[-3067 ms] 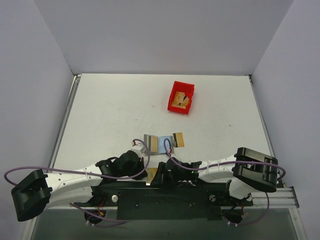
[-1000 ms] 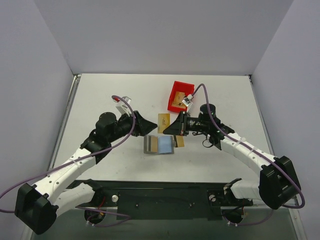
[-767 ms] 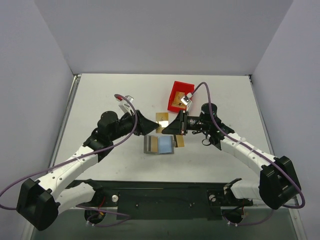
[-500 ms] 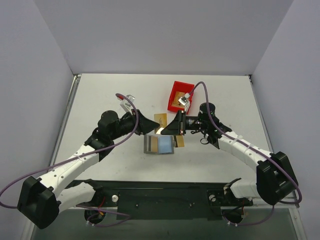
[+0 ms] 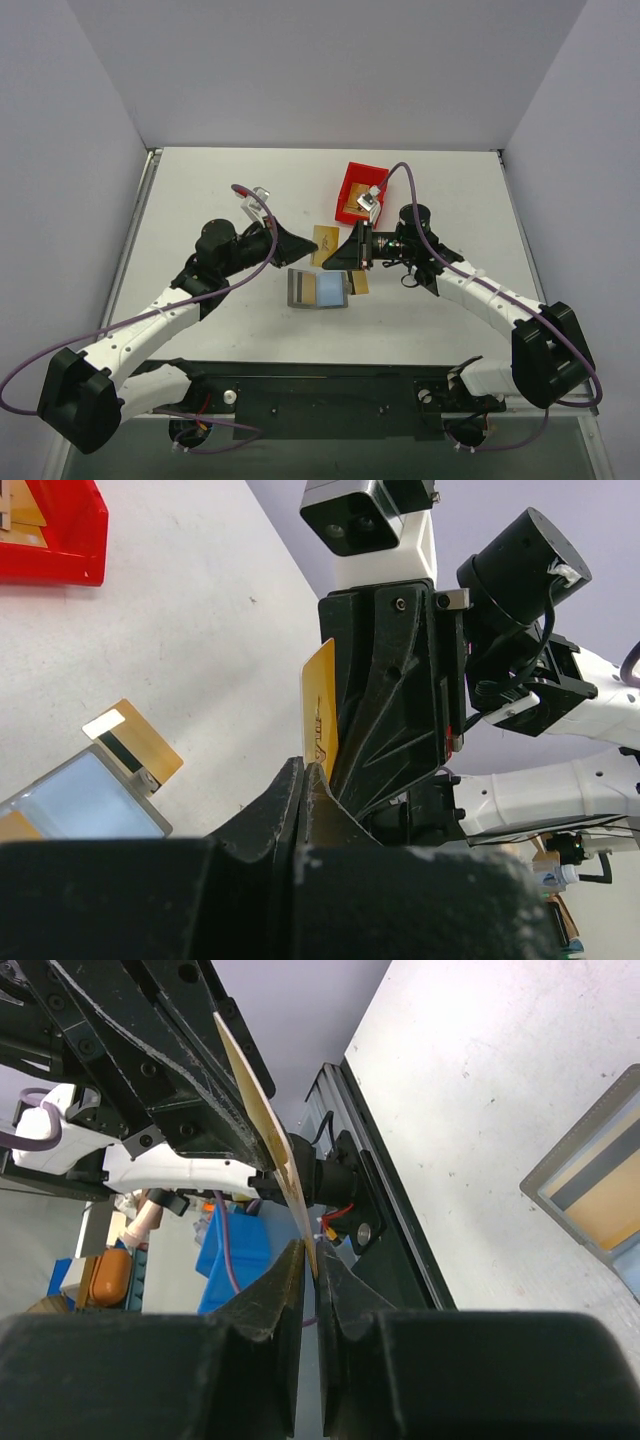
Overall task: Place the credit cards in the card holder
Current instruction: Pick up the credit card at the corner of the board.
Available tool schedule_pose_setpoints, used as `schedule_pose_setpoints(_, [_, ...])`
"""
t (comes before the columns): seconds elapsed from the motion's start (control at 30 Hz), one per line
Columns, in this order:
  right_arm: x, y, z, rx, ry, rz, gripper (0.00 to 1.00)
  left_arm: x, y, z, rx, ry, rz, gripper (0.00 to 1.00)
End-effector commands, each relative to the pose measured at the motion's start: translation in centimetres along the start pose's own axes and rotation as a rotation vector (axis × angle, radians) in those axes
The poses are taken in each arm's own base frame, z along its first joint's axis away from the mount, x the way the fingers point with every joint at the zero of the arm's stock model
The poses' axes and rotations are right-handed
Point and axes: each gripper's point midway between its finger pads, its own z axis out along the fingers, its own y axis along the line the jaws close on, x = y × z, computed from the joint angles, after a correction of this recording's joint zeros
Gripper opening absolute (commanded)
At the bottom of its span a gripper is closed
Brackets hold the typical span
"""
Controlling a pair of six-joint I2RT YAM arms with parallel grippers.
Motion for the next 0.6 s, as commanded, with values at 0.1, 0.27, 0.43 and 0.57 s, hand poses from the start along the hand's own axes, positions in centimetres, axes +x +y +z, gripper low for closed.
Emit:
schedule_pose_setpoints(0.1, [-2.2,1.3,-0.9,0.034,-0.067,-0.131,0.28,-1.6,-2.8,0.1,0.098,-0.034,0.034,0.0])
schedule_pose_setpoints(0.27, [-3.3,0.9,-2.3,0.104,-0.13,-0.199,0.39,-1.9,-3.0,0.1,0.099,-0.039,0.036,0.0])
schedule_pose_setpoints(0.43, [-4.5,0.5,-3.0,0.121,-0.181,-0.214,0.42,-1.9,-3.5,0.2,0.125,-0.031,0.023,0.0])
schedule_pose_setpoints(0.57, [-5.2,1.0,-3.2,0.086,-0.217,-0.203,0.43,-1.7,-4.2,0.2,0.173,-0.024,-0.006,0.0])
